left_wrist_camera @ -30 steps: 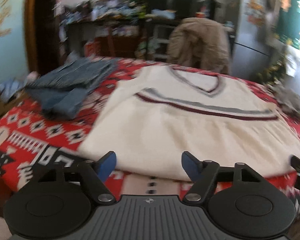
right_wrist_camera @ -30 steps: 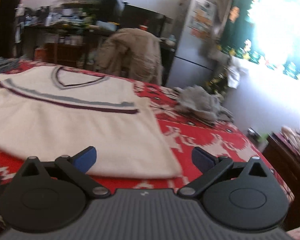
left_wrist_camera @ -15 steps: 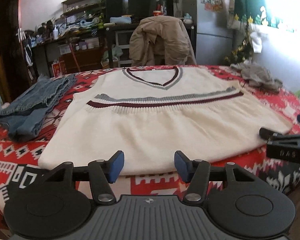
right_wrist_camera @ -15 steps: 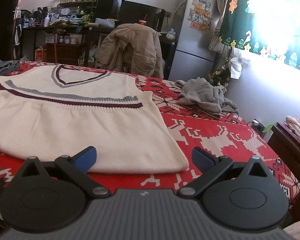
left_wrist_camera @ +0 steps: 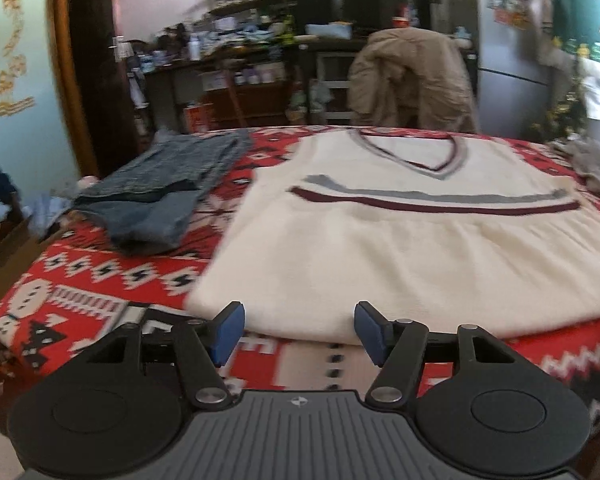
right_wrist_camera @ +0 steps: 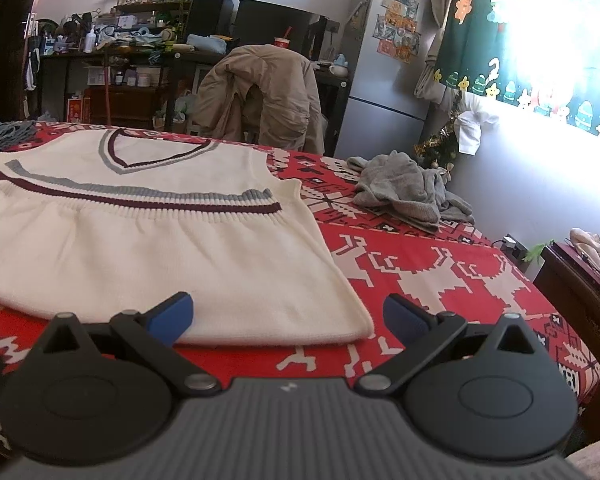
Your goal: Fold clothes
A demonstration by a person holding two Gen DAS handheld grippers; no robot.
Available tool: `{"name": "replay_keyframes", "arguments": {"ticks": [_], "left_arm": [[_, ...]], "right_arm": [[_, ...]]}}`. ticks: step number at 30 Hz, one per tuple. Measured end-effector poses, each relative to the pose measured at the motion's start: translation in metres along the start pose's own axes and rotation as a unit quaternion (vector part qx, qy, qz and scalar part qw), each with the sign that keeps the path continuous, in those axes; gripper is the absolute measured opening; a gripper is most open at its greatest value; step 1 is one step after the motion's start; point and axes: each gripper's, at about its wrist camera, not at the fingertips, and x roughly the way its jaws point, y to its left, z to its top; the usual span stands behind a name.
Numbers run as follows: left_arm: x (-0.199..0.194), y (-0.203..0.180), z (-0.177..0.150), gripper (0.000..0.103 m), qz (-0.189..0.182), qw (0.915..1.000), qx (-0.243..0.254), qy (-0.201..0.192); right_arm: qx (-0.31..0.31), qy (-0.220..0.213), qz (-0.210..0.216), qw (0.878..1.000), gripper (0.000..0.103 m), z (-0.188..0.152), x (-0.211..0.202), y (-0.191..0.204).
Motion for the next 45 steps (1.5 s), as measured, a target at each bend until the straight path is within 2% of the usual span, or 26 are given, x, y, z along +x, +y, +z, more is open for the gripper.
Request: {"name": "replay_keyframes", "arguments": {"ticks": [6, 15, 17, 20, 23, 27, 35, 36, 37, 39, 43, 44, 45], "left_arm": [[0.009, 0.025, 0.004, 0.065, 0.046, 0.9977, -0.049, 0.010], [0.013, 0.050, 0.007, 0.068, 0.098, 0.9913, -0.086, 0.012], [0.011, 0.053, 0.007, 0.065, 0.111, 0.9898, -0.089, 0.009], [0.009, 0.062, 0.008, 0.065, 0.109, 0.9873, -0.115, 0.009], [0.011, 0.061, 0.009, 0.065, 0.118, 0.9879, -0.100, 0.014], [0.009, 0.053, 0.009, 0.060, 0.101, 0.9912, -0.085, 0.011], [0.008, 0.058, 0.013, 0.063, 0.101, 0.9896, -0.101, 0.019], [0.008, 0.059, 0.013, 0.062, 0.101, 0.9894, -0.102, 0.020], [0.008, 0.060, 0.013, 0.060, 0.101, 0.9892, -0.104, 0.021], [0.005, 0.060, 0.017, 0.055, 0.091, 0.9900, -0.106, 0.016], [0.000, 0.057, 0.036, 0.053, 0.029, 0.9952, -0.093, 0.000], [0.000, 0.056, 0.042, 0.048, 0.013, 0.9960, -0.088, -0.003], [0.001, 0.052, 0.047, 0.040, -0.004, 0.9967, -0.081, -0.004]], "right_arm": [[0.015, 0.006, 0.000, 1.000, 0.102, 0.000, 0.002, -0.005], [0.019, 0.008, 0.000, 1.000, 0.102, 0.000, 0.001, -0.006], [0.021, 0.009, 0.000, 1.000, 0.102, 0.000, 0.001, -0.006], [0.021, 0.009, 0.000, 1.000, 0.102, 0.001, 0.002, -0.006], [0.021, 0.009, 0.001, 1.000, 0.102, 0.000, 0.002, -0.006], [0.025, 0.011, 0.001, 1.000, 0.102, 0.001, 0.001, -0.007], [0.023, -0.016, 0.028, 0.999, 0.101, 0.007, -0.011, -0.005], [0.023, -0.013, 0.030, 0.999, 0.097, 0.007, -0.010, -0.006], [0.026, -0.008, 0.032, 0.999, 0.087, 0.007, -0.009, -0.007], [0.042, -0.004, 0.038, 0.998, 0.080, 0.010, -0.010, -0.012], [0.073, -0.005, 0.060, 0.995, 0.067, 0.021, -0.014, -0.024], [0.074, -0.005, 0.070, 0.995, 0.063, 0.026, -0.014, -0.026], [0.072, -0.005, 0.079, 0.994, 0.054, 0.031, -0.013, -0.027]]}}
